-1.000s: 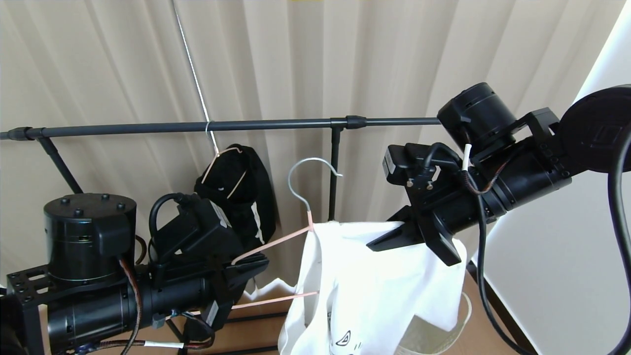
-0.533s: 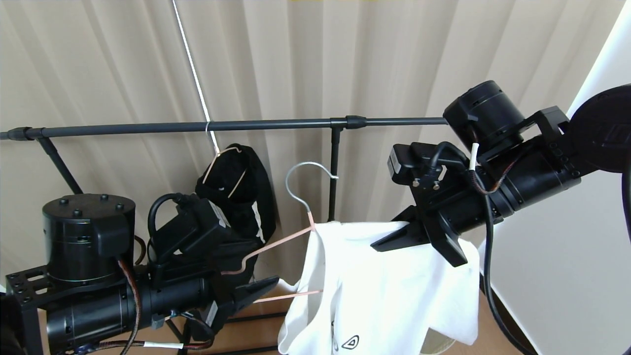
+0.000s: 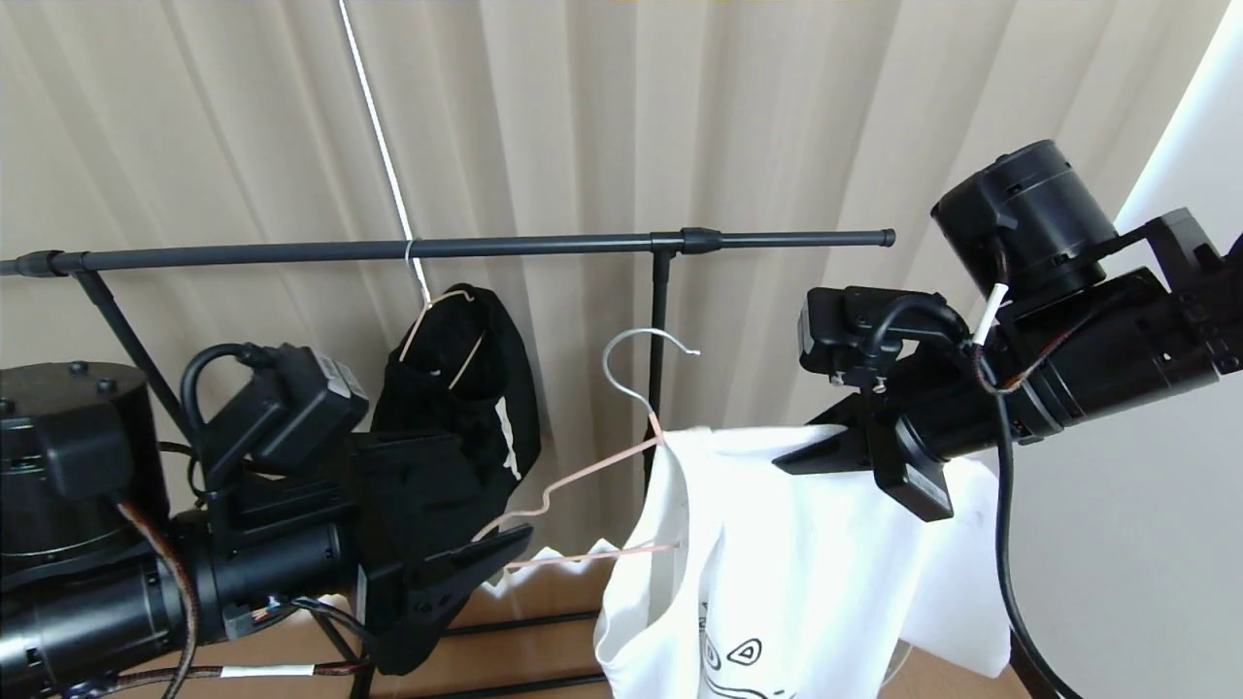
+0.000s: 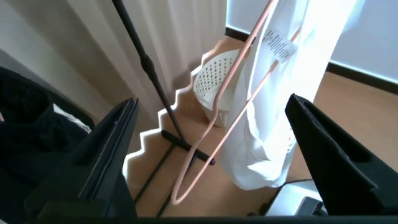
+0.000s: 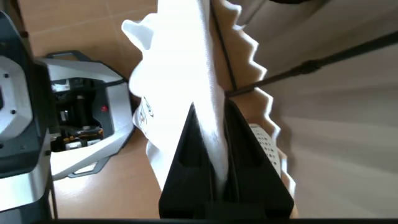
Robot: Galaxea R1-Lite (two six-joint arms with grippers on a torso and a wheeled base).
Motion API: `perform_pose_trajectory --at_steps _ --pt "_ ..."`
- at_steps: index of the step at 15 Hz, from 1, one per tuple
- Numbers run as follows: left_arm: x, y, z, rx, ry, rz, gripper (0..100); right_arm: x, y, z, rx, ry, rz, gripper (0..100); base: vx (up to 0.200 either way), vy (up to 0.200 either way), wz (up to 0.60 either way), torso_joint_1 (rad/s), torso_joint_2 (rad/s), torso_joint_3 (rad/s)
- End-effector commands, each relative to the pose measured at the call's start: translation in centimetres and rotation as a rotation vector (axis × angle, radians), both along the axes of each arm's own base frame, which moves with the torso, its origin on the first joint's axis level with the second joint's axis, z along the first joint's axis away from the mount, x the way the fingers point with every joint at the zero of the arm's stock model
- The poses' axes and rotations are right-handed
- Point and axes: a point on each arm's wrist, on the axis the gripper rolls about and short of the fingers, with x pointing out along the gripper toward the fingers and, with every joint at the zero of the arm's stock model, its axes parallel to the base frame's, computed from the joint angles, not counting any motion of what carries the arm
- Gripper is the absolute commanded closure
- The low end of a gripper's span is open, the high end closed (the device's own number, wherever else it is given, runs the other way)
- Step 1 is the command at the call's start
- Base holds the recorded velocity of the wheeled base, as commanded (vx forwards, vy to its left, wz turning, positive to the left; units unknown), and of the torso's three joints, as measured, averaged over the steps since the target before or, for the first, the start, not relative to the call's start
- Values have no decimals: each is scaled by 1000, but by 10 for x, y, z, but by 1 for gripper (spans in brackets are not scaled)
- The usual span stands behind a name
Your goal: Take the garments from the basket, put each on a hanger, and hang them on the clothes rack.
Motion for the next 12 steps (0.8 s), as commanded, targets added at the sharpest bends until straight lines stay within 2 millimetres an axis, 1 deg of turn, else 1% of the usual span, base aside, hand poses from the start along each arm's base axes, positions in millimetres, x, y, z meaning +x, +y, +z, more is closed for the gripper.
perform_pose_trajectory --at_steps 1,4,5,7,8,10,12 --pt "-8 12 4 -43 9 54 0 -14 -10 -7 19 -81 -65 100 0 0 0 0 0 0" --pt "-8 19 -9 3 100 156 0 -34 -24 -31 73 -208 -96 100 0 0 0 0 0 0" --pt "-9 18 -18 65 185 222 0 -42 -29 -43 102 -275 -112 100 0 0 0 0 0 0" --pt "-3 3 -20 117 274 291 0 -47 -32 -56 135 -346 -136 100 0 0 0 0 0 0" --pt "-1 -5 -22 126 311 321 0 -44 -31 -57 152 -376 -142 100 0 0 0 0 0 0" --pt "8 -21 -33 152 380 351 0 -41 -29 -63 128 -378 -169 100 0 0 0 0 0 0" --pt "15 -35 -46 193 419 355 0 -33 -25 -69 116 -355 -208 100 0 0 0 0 0 0"
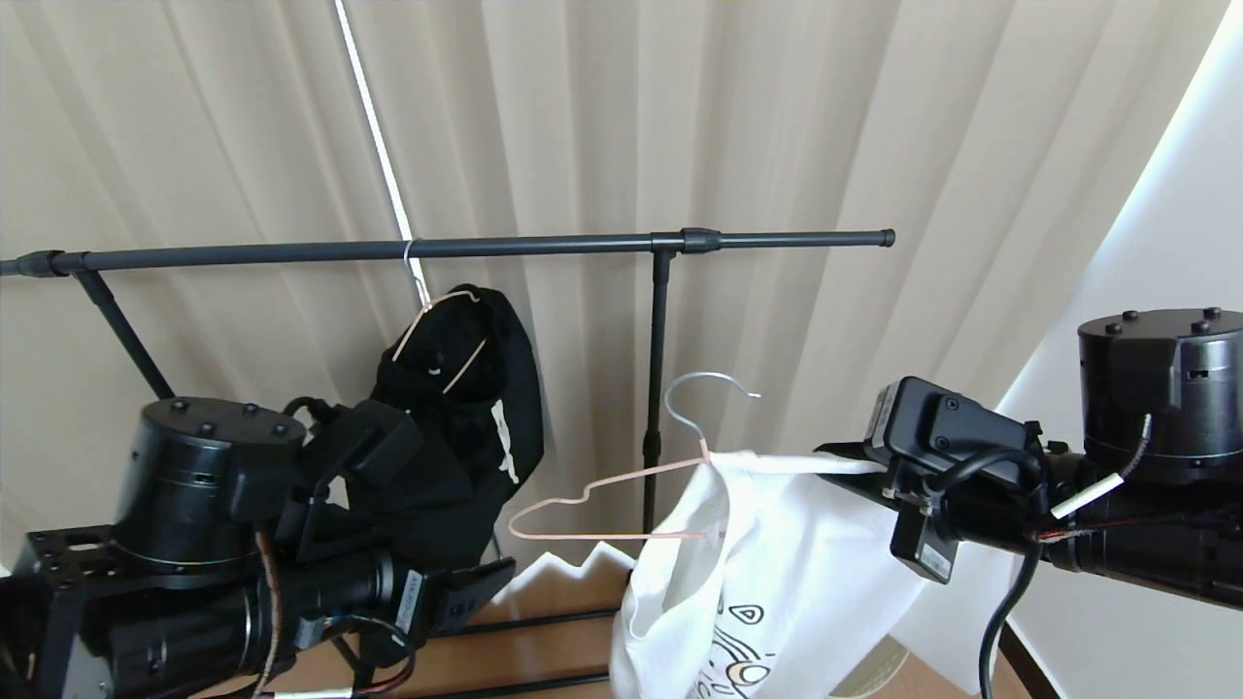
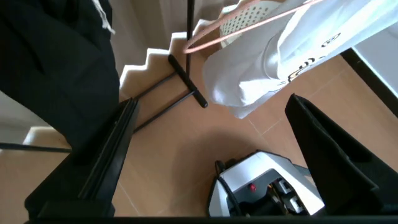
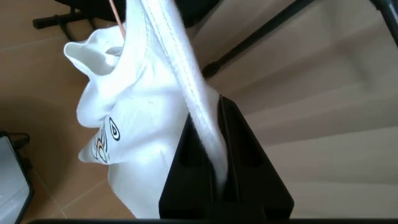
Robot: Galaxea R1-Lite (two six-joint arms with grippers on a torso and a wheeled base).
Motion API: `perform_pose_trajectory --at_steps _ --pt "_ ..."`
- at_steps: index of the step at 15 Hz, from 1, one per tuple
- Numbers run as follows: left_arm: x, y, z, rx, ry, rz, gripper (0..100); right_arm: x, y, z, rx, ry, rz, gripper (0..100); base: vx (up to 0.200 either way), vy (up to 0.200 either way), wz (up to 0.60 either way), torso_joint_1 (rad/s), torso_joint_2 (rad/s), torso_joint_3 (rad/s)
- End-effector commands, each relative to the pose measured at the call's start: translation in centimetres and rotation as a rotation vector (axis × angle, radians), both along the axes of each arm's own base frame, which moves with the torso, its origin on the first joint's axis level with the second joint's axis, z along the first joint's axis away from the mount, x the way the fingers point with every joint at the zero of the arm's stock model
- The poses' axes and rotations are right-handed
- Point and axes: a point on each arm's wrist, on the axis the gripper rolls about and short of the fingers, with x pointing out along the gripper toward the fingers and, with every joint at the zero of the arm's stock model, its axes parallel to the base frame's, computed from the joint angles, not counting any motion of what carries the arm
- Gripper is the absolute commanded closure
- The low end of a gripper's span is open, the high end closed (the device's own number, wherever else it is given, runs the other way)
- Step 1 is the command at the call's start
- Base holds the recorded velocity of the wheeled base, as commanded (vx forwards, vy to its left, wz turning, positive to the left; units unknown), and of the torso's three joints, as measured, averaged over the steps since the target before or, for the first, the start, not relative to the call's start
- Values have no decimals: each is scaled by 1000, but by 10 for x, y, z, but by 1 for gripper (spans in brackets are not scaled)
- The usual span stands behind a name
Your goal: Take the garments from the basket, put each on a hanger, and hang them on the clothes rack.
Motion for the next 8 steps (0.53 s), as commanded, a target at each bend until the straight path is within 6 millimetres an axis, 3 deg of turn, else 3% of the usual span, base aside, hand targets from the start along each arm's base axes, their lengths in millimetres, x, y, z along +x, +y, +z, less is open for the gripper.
perform_pose_trajectory --at_steps 1,4,8 --pt "10 -16 -17 44 62 -16 0 4 3 -6 -5 25 -8 100 0 0 0 0 0 0" --pt "24 -49 -32 55 117 -13 0 18 12 -8 93 29 -57 100 0 0 0 0 0 0" --pt "25 -69 -35 93 86 13 0 24 22 -9 113 -34 -105 100 0 0 0 0 0 0"
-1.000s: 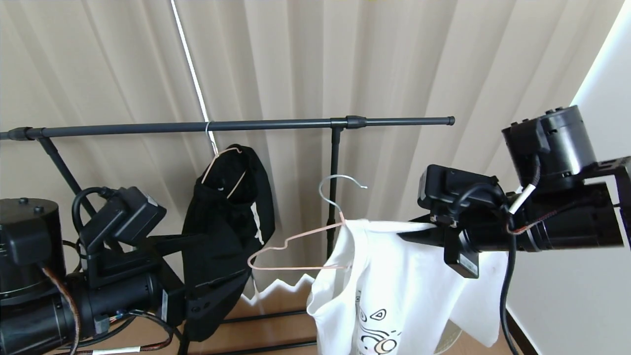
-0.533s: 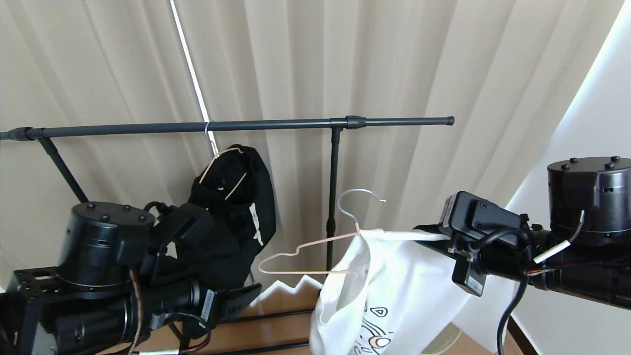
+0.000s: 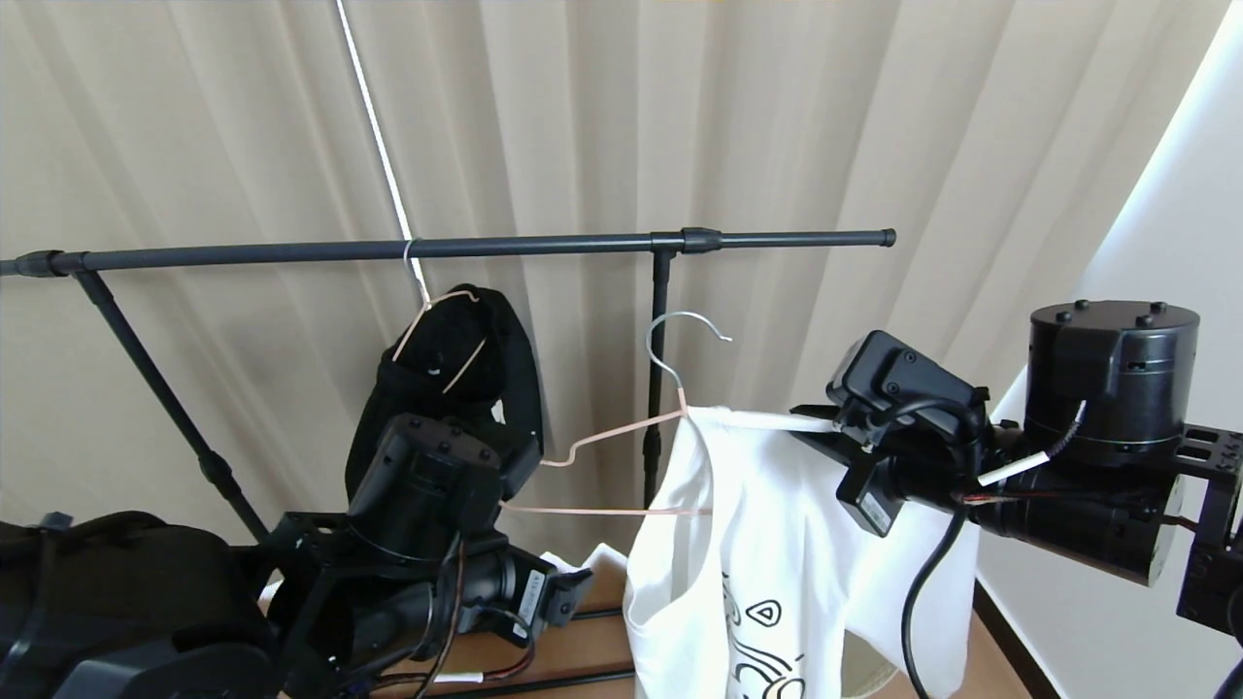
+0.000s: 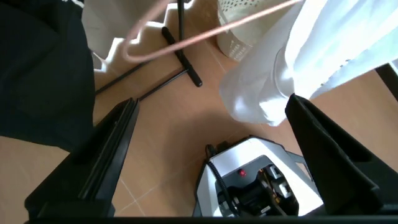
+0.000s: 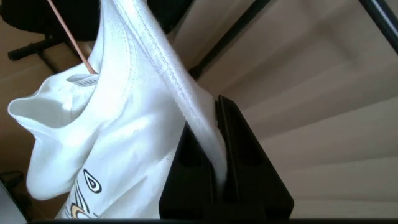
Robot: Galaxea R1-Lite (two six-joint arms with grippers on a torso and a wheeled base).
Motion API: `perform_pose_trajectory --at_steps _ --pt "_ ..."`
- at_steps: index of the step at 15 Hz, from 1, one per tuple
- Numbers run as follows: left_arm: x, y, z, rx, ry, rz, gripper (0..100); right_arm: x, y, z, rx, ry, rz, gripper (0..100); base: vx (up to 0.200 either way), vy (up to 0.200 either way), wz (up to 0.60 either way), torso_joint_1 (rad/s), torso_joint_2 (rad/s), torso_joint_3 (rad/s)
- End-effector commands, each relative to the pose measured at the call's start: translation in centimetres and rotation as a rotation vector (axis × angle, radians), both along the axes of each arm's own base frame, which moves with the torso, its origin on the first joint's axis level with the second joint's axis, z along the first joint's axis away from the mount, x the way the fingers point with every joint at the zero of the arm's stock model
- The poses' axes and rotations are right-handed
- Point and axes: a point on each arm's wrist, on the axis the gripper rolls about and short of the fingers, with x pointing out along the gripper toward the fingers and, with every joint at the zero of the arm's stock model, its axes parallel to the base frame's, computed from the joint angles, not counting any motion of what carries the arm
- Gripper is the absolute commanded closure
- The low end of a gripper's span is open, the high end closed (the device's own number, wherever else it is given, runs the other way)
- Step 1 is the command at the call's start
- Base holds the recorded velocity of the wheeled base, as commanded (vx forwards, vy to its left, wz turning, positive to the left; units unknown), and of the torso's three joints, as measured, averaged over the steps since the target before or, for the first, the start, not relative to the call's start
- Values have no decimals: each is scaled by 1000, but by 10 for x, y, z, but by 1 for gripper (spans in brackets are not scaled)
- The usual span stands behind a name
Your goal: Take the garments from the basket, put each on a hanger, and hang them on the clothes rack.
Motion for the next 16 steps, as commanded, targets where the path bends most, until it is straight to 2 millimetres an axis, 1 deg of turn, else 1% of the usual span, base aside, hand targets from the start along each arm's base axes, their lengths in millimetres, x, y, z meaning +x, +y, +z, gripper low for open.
perform_pose_trajectory --at_steps 1,3,4,6,9,11,14,15,16 --pt "-2 -14 -7 19 10 -34 0 4 9 -6 5 1 -9 100 0 0 0 0 0 0" --pt "0 -18 -7 8 15 -27 0 4 12 -4 17 -20 -10 100 0 0 0 0 0 0" --pt "5 -22 -17 21 34 8 0 2 15 -2 35 -35 2 100 0 0 0 0 0 0" --pt "13 -28 -32 46 51 61 0 -5 26 0 103 -7 -2 100 0 0 0 0 0 0" --pt "27 -40 -30 15 15 151 0 -5 27 2 113 -15 -42 100 0 0 0 0 0 0" --pt "32 -42 -29 23 -25 226 0 -5 28 2 112 -14 -40 100 0 0 0 0 0 0" --pt "33 -42 -30 29 -39 266 0 -7 29 2 113 -12 -31 100 0 0 0 0 0 0" --pt "33 -41 -33 42 -33 264 0 -7 29 2 113 -12 -31 100 0 0 0 0 0 0" --pt "33 -42 -40 66 -26 269 0 -7 29 2 111 -10 -32 100 0 0 0 0 0 0"
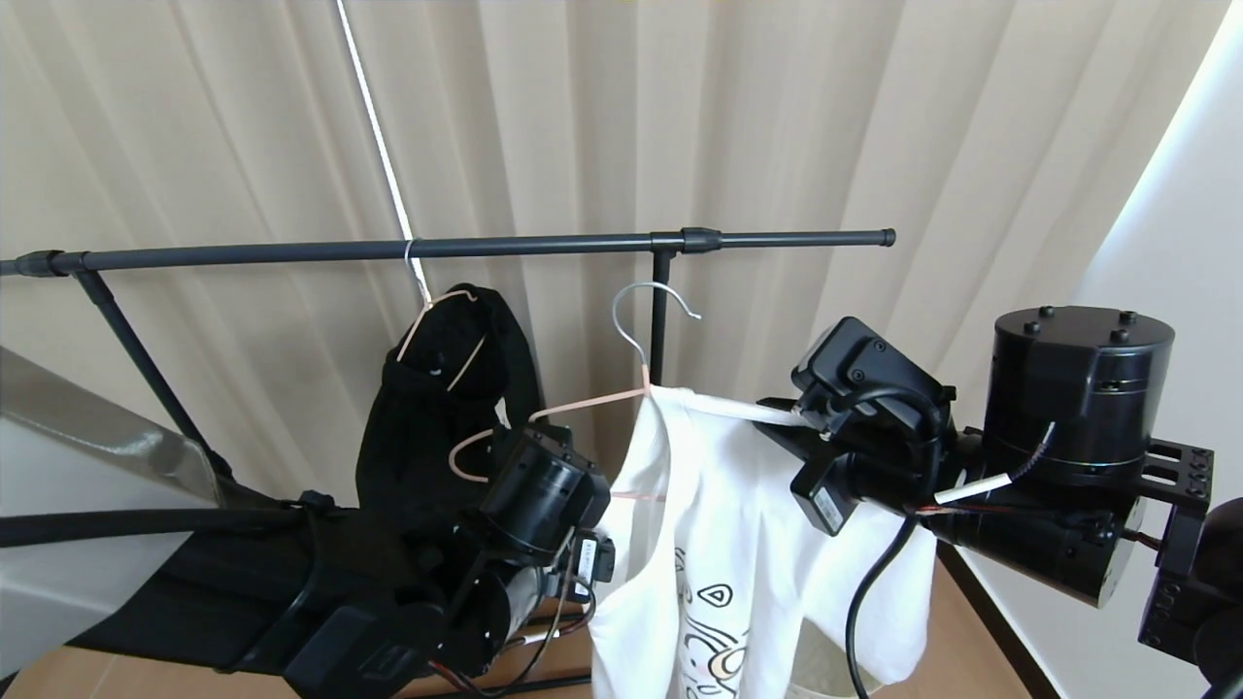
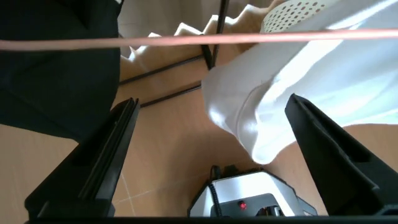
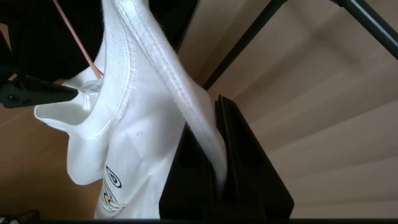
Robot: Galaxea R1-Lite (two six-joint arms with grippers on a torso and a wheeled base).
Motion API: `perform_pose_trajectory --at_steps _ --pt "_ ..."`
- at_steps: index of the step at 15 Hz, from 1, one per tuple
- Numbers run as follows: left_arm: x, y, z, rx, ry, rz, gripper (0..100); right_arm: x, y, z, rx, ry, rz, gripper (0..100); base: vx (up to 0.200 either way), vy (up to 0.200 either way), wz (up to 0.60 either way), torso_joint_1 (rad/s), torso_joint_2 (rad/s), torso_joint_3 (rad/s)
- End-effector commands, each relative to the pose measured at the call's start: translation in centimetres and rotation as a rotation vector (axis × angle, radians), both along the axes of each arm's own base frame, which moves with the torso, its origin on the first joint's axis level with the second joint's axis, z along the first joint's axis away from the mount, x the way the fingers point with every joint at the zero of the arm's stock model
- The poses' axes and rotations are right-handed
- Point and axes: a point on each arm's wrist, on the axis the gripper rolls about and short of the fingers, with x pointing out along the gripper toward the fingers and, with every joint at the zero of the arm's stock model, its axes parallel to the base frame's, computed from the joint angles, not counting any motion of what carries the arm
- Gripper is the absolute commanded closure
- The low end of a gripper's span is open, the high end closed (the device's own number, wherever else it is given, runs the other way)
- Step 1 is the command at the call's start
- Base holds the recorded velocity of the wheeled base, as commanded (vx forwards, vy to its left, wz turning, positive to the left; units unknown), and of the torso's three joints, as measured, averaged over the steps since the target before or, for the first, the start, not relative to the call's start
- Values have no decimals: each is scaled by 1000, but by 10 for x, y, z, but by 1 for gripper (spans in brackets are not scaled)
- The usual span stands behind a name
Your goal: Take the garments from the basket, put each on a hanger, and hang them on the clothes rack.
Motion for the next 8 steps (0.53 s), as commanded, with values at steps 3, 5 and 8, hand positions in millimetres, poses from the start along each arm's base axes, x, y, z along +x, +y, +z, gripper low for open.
perform_pose_trajectory --at_steps 3,5,8 --pt "-2 -1 -19 65 29 15 0 0 0 1 1 -2 0 100 0 0 0 0 0 0" --pt "-7 2 -28 79 43 11 0 0 0 1 11 2 -3 100 0 0 0 0 0 0" --pt "-10 4 -47 94 58 7 0 2 0 1 14 2 -7 100 0 0 0 0 0 0"
